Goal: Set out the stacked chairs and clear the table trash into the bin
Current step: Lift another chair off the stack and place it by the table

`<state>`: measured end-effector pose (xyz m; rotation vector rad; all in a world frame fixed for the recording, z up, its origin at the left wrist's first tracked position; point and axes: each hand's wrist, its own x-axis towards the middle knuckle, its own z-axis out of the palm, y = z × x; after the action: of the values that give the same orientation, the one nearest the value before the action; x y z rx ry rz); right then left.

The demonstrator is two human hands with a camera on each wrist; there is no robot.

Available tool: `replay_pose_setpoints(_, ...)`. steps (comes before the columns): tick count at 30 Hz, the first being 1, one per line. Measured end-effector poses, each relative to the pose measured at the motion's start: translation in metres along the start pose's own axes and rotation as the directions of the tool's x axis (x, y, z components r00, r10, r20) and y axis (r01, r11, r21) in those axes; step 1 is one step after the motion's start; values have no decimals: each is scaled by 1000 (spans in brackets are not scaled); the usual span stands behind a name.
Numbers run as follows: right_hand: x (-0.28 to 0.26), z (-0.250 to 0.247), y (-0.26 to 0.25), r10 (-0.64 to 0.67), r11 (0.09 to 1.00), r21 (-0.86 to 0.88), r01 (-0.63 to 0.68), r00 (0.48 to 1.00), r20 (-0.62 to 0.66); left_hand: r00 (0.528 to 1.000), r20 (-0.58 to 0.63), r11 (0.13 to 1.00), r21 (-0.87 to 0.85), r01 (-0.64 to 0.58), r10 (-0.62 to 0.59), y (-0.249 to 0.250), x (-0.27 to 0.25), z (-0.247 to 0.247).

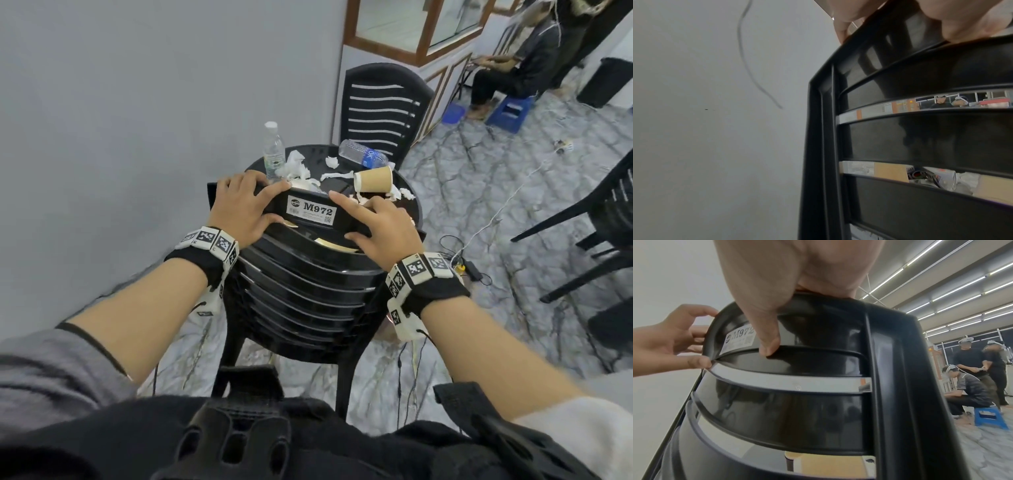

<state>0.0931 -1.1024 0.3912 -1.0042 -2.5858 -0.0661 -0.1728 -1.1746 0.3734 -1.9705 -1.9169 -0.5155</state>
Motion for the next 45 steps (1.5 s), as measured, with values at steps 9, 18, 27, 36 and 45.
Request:
replay_pose_setpoints(9,27,-2,15,10,1000,23,-10,1000,-1,999,-16,999,-10,30,-30,-5,14,11)
replay_pose_setpoints(18,42,9,29,39,999,22,-39,999,-24,999,0,998,-47,33,-33,-9,35,19)
replay_pose_setpoints(27,47,10,36,46,998,33,-46,999,-4,998,22,985,-164,56,-53,-2,44,25)
replay_pose_setpoints(36,23,1,18,26,991,130,-23,999,-24,940,-52,827,-494,270,-338,19,33,11)
replay_pose_setpoints(45,17,-31,-21,125,770,606,-200,979,164,932,48,726,-613,312,-360,31,-16,-24)
